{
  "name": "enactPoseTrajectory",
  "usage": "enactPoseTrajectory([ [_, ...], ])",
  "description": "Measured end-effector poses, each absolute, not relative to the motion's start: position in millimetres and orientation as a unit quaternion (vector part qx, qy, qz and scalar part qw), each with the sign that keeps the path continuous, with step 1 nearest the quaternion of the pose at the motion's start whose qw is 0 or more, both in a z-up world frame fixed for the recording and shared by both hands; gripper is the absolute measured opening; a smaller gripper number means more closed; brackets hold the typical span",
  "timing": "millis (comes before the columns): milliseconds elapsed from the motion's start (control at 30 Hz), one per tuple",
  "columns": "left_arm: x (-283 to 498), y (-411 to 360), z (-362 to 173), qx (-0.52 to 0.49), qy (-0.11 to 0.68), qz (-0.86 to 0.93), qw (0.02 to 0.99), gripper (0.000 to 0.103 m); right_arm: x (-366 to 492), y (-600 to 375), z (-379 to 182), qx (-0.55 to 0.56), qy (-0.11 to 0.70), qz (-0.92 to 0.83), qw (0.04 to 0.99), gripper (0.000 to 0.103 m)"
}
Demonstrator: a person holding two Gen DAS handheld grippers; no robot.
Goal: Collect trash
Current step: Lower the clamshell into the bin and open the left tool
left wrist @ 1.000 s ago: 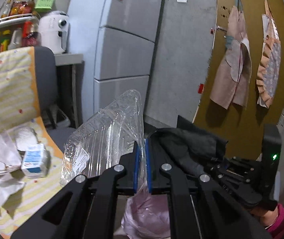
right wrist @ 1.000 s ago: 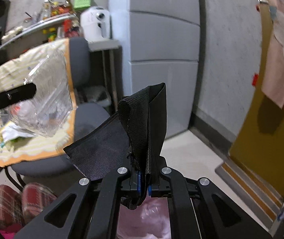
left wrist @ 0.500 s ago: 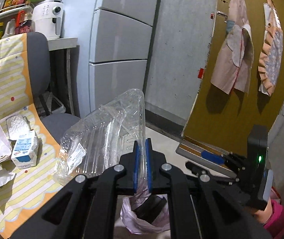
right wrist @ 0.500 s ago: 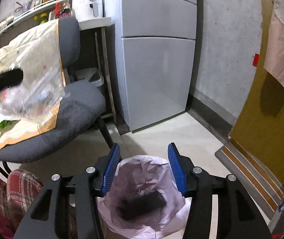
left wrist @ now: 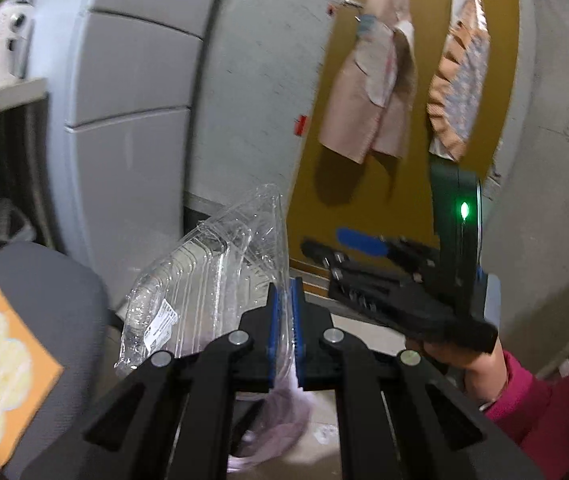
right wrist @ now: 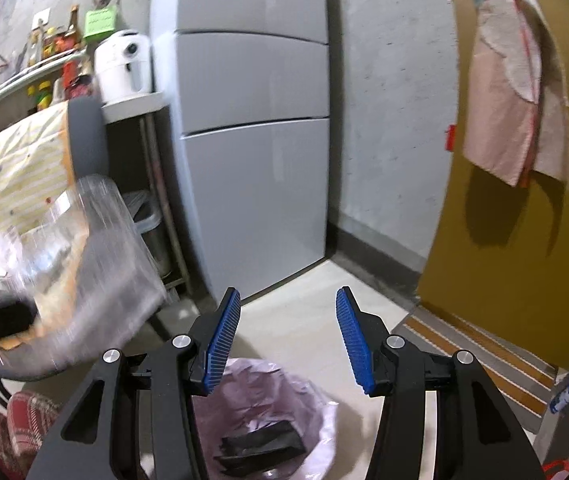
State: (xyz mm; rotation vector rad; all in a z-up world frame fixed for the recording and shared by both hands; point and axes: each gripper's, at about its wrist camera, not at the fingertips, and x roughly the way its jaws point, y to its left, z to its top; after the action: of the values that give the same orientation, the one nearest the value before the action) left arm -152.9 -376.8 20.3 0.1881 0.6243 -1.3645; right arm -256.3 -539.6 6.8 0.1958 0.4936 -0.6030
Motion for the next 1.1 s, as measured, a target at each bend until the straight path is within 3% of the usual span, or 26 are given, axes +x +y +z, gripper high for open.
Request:
enactPoseTrajectory([
  [400,-157,-429,-35,0.134,0.36,-0.622,0.682,0.006,-273,-570,7,0.108,0.231,-0.326,0.91,0.052],
  [467,-157,-434,-39,0.148,0.363,-0.607,0.691,0.014,-275,-572,7,0.113,0.228,-0.328,0.91,0.052],
  [533,-154,-433,-39,0.147,0.364,-0.594,0.702,0.044,-277,-574,6,0.118,0.225,-0.329,0.909,0.054],
  [567,-152,-432,-40,0.144,0.363,-0.59,0.707,0.047,-278,-575,6,0.119,0.224,-0.33,0.909,0.055],
  [1100,-134,-418,-30,0.131,0.342,-0.561,0.743,0.051,-270,-561,11,0.11,0.221,-0.312,0.917,0.055],
])
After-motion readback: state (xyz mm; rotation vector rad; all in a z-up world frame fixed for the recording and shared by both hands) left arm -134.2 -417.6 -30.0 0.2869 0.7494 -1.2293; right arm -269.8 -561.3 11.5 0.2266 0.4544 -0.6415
